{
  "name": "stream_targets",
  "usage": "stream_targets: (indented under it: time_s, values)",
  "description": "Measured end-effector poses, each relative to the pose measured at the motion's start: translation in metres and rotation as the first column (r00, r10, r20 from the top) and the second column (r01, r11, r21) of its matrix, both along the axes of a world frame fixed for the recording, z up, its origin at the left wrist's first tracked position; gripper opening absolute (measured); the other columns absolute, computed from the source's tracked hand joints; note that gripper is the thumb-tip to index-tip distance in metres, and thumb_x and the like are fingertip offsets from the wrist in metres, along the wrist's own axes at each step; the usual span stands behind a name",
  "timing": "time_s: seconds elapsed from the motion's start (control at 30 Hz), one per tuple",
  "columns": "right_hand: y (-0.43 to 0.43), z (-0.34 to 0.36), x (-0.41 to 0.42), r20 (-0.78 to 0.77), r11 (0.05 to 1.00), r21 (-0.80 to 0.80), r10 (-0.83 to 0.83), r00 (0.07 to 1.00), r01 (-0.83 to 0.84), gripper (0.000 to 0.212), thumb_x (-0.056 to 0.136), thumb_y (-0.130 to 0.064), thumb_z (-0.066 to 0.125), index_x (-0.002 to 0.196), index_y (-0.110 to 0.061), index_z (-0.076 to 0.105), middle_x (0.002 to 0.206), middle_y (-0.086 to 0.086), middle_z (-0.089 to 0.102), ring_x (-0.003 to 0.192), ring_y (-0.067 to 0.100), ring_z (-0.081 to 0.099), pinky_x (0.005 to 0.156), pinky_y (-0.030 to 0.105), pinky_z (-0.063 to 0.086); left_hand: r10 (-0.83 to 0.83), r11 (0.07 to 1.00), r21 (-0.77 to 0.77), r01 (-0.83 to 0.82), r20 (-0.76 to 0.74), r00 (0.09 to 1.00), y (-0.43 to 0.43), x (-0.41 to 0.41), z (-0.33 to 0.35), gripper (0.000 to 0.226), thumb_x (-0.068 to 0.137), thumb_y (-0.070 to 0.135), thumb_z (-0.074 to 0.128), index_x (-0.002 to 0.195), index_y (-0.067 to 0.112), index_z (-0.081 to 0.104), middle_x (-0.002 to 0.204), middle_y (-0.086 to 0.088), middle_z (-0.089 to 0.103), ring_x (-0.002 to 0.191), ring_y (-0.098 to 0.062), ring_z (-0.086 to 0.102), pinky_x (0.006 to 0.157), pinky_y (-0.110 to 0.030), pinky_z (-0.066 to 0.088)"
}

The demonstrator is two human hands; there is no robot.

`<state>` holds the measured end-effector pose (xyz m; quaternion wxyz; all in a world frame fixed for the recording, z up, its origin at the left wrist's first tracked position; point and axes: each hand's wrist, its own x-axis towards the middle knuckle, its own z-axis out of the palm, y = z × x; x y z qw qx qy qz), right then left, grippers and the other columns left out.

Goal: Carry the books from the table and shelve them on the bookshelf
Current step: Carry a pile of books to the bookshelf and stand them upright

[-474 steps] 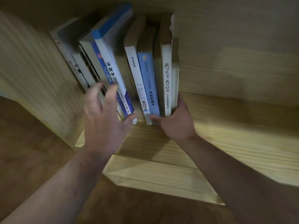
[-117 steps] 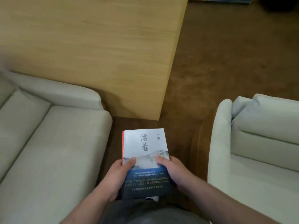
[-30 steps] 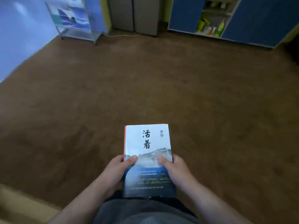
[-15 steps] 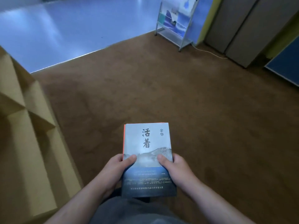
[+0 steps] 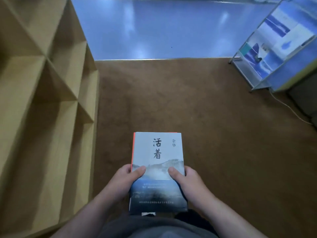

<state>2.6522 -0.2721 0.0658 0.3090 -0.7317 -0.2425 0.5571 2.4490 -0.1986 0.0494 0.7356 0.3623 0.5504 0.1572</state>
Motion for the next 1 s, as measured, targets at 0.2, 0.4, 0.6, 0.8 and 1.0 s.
stream_targets:
  time_s: [0.2, 0.4, 0.6, 0.8, 1.0]
  values:
    - [0.083, -0.009, 0.003, 0.007, 0.977, -0.007, 0.212, 0.977, -0.212, 0.021, 0.097, -0.035, 0.067, 0.102, -0.015, 0.073, 0.095, -0.002, 0.081, 0.088, 0.015, 0.078, 0.084, 0.038, 0.062, 0.207, 0.978, -0.015, -0.208, -0.05, 0.977, 0.033, -0.009, -0.004, 0.04, 0.09, 0.036, 0.071, 0.118, 0.01, 0.061, 0.102, -0.01, 0.079, 0.093, -0.03, 0.076, 0.089, -0.051, 0.059]
    - [0.175, -0.018, 0.014, -0.057, 0.906, -0.007, 0.422, 0.905, -0.423, 0.02, 0.097, -0.034, 0.068, 0.105, -0.016, 0.072, 0.099, 0.0, 0.081, 0.093, 0.02, 0.078, 0.091, 0.048, 0.061, 0.439, 0.896, -0.051, -0.441, -0.038, 0.898, 0.073, 0.003, -0.01, 0.044, 0.09, 0.035, 0.07, 0.123, 0.01, 0.058, 0.106, -0.014, 0.078, 0.096, -0.034, 0.075, 0.093, -0.055, 0.056]
    - [0.276, -0.011, 0.026, -0.035, 0.761, 0.017, 0.648, 0.761, -0.648, 0.027, 0.095, -0.042, 0.068, 0.108, -0.019, 0.068, 0.102, -0.001, 0.079, 0.089, 0.014, 0.077, 0.081, 0.038, 0.064, 0.646, 0.762, -0.037, -0.647, -0.045, 0.762, 0.123, 0.027, -0.006, 0.066, 0.07, 0.041, 0.075, 0.124, 0.005, 0.058, 0.101, -0.016, 0.078, 0.092, -0.035, 0.076, 0.086, -0.049, 0.058]
    - [0.355, -0.001, 0.011, -0.037, 0.614, 0.031, 0.79, 0.613, -0.789, 0.027, 0.096, -0.043, 0.065, 0.107, -0.019, 0.065, 0.104, 0.002, 0.077, 0.093, 0.019, 0.076, 0.084, 0.04, 0.063, 0.789, 0.613, 0.004, -0.79, -0.064, 0.612, 0.167, 0.034, 0.012, 0.035, 0.09, 0.032, 0.07, 0.116, 0.01, 0.06, 0.092, -0.013, 0.08, 0.085, -0.033, 0.076, 0.079, -0.043, 0.061]
    - [0.404, 0.001, -0.046, -0.028, 0.433, 0.027, 0.901, 0.432, -0.901, 0.035, 0.095, -0.046, 0.065, 0.112, -0.016, 0.066, 0.105, 0.003, 0.078, 0.094, 0.021, 0.076, 0.089, 0.046, 0.061, 0.908, 0.418, 0.031, -0.908, -0.05, 0.416, 0.179, 0.002, 0.027, 0.03, 0.089, 0.022, 0.072, 0.114, 0.009, 0.062, 0.089, -0.011, 0.08, 0.082, -0.031, 0.076, 0.072, -0.038, 0.061]
